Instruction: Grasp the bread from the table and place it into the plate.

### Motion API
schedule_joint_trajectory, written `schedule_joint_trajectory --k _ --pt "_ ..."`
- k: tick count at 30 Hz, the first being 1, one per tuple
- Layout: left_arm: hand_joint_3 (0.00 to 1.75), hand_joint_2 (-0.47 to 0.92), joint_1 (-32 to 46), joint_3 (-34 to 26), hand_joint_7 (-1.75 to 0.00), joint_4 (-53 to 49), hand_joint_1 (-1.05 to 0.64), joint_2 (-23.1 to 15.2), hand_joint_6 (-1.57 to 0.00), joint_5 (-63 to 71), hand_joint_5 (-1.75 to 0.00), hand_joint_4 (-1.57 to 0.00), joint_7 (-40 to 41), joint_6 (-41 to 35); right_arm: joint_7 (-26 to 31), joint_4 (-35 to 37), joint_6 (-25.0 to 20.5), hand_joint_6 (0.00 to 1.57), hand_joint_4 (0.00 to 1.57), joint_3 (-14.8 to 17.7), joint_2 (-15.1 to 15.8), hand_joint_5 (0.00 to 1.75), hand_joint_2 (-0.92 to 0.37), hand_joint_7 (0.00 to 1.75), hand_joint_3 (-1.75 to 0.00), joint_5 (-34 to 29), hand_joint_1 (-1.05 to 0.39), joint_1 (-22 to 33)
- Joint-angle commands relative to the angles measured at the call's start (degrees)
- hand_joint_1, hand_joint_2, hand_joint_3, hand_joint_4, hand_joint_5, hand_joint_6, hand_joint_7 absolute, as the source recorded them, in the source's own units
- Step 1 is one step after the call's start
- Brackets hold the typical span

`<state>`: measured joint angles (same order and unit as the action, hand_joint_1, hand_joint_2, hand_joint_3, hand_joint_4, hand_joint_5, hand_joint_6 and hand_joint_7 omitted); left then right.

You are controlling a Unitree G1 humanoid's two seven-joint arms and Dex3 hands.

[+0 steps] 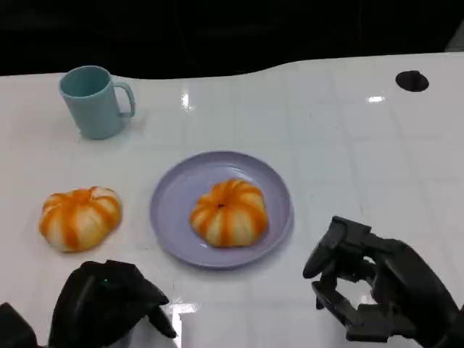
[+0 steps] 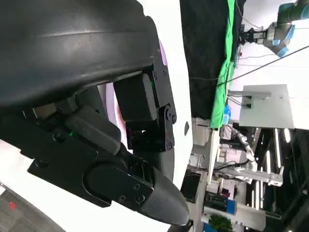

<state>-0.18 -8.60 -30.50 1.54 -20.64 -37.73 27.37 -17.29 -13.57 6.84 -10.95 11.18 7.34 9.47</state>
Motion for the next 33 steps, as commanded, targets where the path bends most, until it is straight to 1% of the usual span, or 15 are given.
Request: schedule_joint_trajectory --k 1,7,12,16,21,26,33 --pt "0.00 0.79 0.32 -0.27 -0.33 0.29 -1.05 -0.62 -1.57 -0.15 -0.71 -1.57 0.43 0.01 0.15 -3.67 -2.15 0.41 0.51 0.94 0.45 1.75 -0.67 1.60 -0.96 -0.11 -0.04 2.41" --pt "0.00 0.79 0.34 -0.29 -0.30 0.35 -1.05 -0.77 -1.57 -0.43 -0.70 -1.57 -0.01 -0.14 0.27 -1.91 -0.99 0.40 0.53 0.92 -0.53 1.75 -0.64 1.62 -1.03 -0.79 -0.04 3.32" --pt "0.00 0.79 0.64 -0.22 -0.29 0.72 -1.05 -0.74 -1.57 -0.37 -0.70 -1.57 0.13 -0.08 0.14 0.19 0.89 0.41 0.54 1.13 -0.94 1.75 -0.63 1.63 -1.03 -1.80 -0.07 2.92" --pt "0.00 0.78 1.19 -0.05 -0.28 1.45 -1.05 -0.59 -1.57 -0.55 -0.70 -1.57 0.07 -0.47 -0.48 2.42 2.74 0.41 0.53 1.31 -0.58 1.75 -0.61 1.63 -1.03 -2.35 -0.08 2.56" --pt "0.00 0.78 1.76 0.16 -0.27 2.15 -1.05 -0.47 -1.57 -0.33 -0.70 -1.57 0.31 -0.33 -0.57 3.49 3.49 0.40 0.53 1.55 -0.66 1.75 -0.61 1.62 -1.03 -3.26 -0.09 2.61" --pt "0.00 0.78 2.05 0.28 -0.25 2.54 -1.05 -0.53 -1.57 -0.51 -0.70 -1.57 0.17 -0.73 -1.13 5.21 5.74 0.41 0.52 1.72 -1.00 1.75 -0.61 1.61 -1.01 -3.15 -0.12 2.54" --pt "0.00 0.79 2.07 0.22 -0.26 2.42 -1.05 -0.75 -1.57 0.30 -0.71 -1.57 0.79 -0.05 -1.42 6.40 7.63 0.41 0.52 1.82 -1.76 1.75 -0.62 1.60 -1.01 -3.16 -0.12 2.49"
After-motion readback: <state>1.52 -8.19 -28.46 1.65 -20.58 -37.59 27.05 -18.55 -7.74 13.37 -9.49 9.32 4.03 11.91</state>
